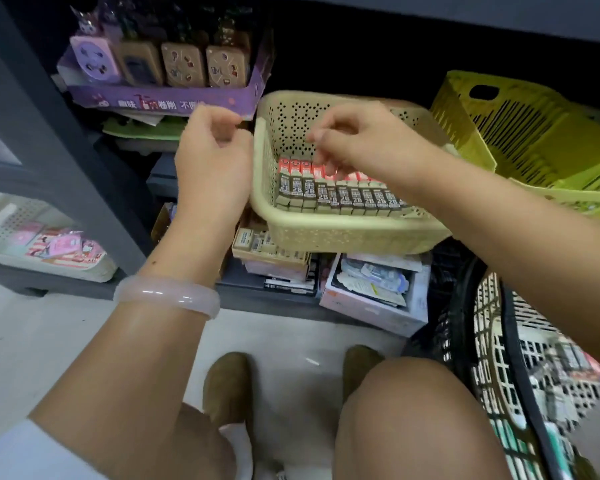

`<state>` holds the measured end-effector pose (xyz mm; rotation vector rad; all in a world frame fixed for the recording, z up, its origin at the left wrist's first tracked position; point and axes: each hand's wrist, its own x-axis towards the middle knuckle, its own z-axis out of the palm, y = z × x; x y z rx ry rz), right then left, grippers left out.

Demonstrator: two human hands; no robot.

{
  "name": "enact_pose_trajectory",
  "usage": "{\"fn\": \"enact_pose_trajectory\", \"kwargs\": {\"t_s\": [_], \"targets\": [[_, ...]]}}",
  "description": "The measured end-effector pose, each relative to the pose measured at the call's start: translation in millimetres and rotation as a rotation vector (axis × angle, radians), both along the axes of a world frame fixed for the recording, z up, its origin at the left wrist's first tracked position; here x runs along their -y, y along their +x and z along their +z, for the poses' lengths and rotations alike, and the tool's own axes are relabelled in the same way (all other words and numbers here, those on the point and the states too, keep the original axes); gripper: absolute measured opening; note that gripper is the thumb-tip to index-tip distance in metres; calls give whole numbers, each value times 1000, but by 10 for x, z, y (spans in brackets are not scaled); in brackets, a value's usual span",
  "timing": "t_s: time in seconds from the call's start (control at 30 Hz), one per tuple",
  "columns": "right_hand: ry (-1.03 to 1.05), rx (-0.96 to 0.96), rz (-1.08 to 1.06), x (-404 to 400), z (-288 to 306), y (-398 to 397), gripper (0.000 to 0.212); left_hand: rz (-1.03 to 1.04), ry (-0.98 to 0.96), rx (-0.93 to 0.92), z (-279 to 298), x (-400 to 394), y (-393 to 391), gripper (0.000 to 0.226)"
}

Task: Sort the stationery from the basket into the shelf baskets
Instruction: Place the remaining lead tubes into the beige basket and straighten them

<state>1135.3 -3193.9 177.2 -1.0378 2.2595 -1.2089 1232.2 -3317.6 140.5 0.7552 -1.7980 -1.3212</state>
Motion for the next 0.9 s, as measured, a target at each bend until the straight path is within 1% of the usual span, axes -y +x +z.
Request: {"fn": "enact_pose_trajectory", "kwargs": {"t_s": [0.07, 0.13, 0.17, 0.23, 0.33, 0.43, 0.5, 0.57, 0.63, 0.67, 0.73, 0.8, 0.83, 0.9], "targets": [[-42, 17, 137, -103, 56, 265, 12, 39, 115, -4, -104, -69, 117, 16], [-20, 58, 266, -227, 34, 500, 11, 48, 217, 21, -239, -144, 243, 15], [0, 89, 317, -284, -14, 593, 10, 35, 236, 42, -331, -176, 302, 14], [71, 157, 371, -363, -212, 748, 9, -28, 155, 144, -577, -235, 446, 14], [292, 232, 370, -394, -689, 899, 9, -208, 9, 341, -1068, -336, 712, 17], [529, 212, 337, -301, -1223, 938, 12, -328, 9, 520, -1620, -428, 988, 21], [692, 168, 301, -222, -1566, 975, 18, -411, 41, 645, -1962, -470, 1140, 25], [840, 95, 266, -149, -1911, 1035, 26, -490, 74, 716, -2238, -484, 1252, 26], [916, 13, 206, -81, -2238, 1150, 30, -541, 101, 730, -2478, -458, 1324, 26], [904, 13, 163, -67, -2401, 1236, 32, -552, 110, 742, -2583, -440, 1360, 26], [810, 130, 21, -98, -2743, 1424, 33, -565, 125, 758, -2788, -409, 1415, 26], [699, 300, -199, -242, -3078, 1670, 33, -594, 178, 744, -2966, -423, 1462, 25], [678, 366, -296, -345, -3243, 1806, 31, -606, 201, 730, -3045, -445, 1475, 25], [715, 443, -397, -552, -3542, 2077, 28, -635, 221, 711, -3160, -526, 1487, 26]]}}
